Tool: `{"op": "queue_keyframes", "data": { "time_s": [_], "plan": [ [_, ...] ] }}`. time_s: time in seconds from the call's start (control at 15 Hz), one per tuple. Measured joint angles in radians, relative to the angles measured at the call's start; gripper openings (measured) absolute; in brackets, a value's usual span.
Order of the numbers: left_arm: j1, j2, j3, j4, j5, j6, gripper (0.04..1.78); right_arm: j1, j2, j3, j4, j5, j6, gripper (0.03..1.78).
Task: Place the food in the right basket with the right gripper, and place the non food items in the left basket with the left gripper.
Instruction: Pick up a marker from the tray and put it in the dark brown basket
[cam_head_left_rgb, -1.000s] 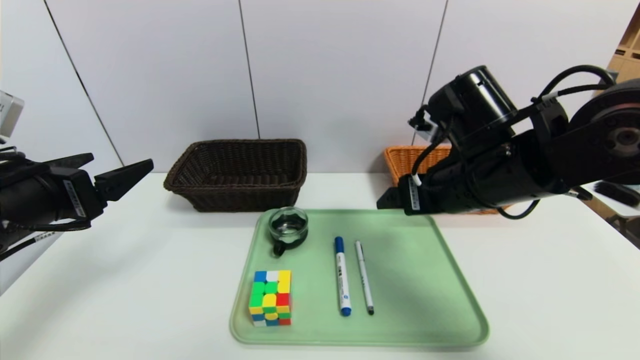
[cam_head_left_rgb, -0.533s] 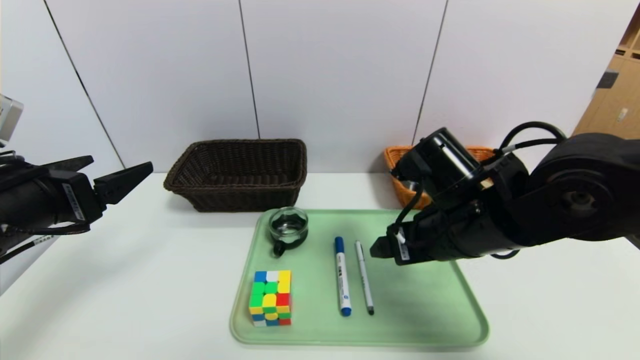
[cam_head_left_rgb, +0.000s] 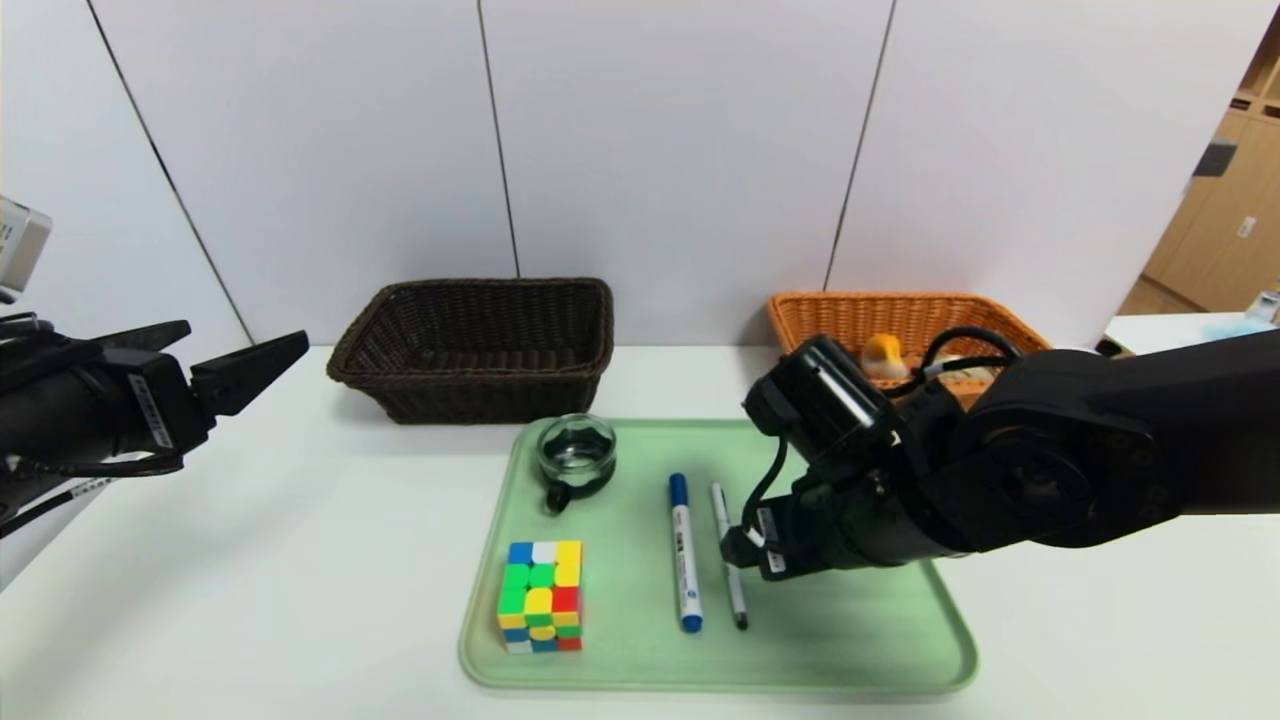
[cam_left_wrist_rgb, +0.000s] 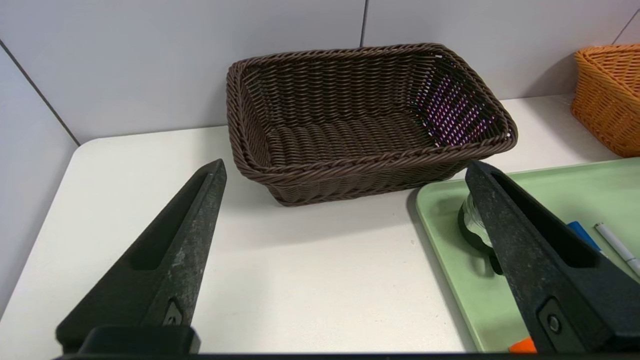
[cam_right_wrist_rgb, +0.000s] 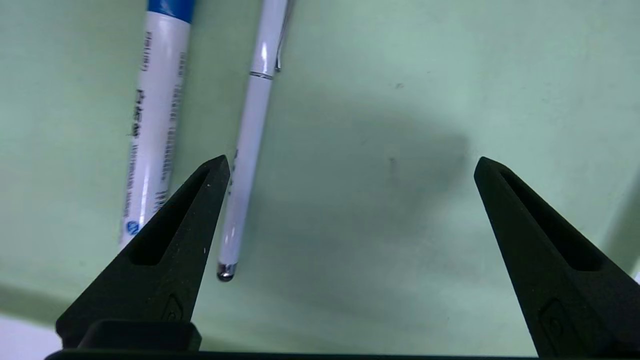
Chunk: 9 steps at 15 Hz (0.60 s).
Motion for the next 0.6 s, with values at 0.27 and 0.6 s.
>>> {"op": "queue_keyframes", "data": {
  "time_s": [0.27,0.6],
  "plan": [
    [0.000,0.000,0.000,0.000,0.000,-0.001,1.69,0.013,0.042,0.011,-0.061,-0.021,-0.005,1.70],
    [0.000,0.001,0.001,0.000,0.000,-0.010,1.69,0.022,0.069,0.027,-0.114,-0.037,-0.005,1.70]
  ]
}}
